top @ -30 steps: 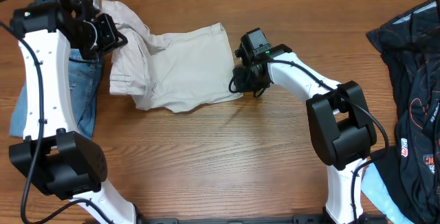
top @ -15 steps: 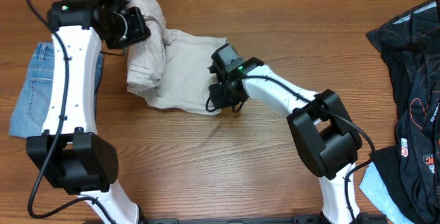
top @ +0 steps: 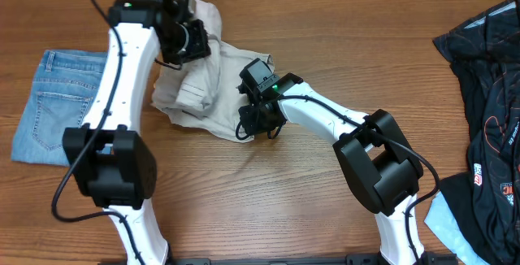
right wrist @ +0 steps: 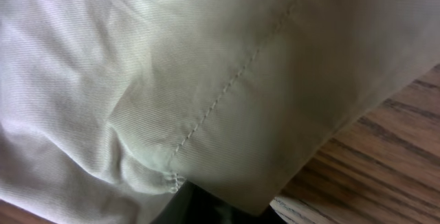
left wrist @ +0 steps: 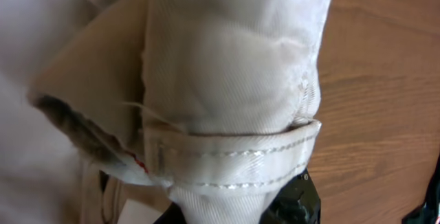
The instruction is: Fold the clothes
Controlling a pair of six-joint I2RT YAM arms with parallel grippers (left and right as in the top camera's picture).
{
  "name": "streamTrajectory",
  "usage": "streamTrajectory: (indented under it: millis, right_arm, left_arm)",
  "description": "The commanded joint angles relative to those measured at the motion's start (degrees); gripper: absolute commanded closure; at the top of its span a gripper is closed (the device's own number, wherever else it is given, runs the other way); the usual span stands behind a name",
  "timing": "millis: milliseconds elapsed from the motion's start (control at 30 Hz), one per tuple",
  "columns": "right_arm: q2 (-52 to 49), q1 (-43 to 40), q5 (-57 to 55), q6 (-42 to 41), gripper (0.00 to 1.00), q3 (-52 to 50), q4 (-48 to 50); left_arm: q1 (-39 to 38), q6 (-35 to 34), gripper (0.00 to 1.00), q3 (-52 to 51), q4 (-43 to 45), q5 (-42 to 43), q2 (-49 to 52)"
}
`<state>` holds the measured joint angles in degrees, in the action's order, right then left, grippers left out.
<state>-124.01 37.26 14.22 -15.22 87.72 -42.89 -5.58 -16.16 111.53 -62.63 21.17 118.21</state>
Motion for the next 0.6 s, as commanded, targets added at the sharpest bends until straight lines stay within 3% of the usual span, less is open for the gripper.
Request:
streamTrajectory:
  millis: [0, 167, 400, 567]
  right_arm:
    - [-0.8, 1.3, 0.9, -0.3, 0.84, -2.0, -0.7]
    - [-0.8, 1.3, 0.9, -0.3, 0.84, -2.0, -0.7]
    - [-0.6, 0.7, 0.3, -0.5, 0.81, -1.4, -2.6]
    - [2.7, -1.8, -9.0, -5.6, 0.79, 0.6, -8.3]
  left_arm:
    - [-2.1, -0.8, 0.77, 1.7, -0.6, 1.0, 0.4]
    - [-3.1, -0.5, 0.6, 1.8, -2.0, 3.4, 0.2]
    - [0.7, -0.1, 0.58, 4.5, -2.8, 3.1, -0.3]
    - [4.6, 1.0, 0.59, 7.0, -3.5, 0.8, -0.3]
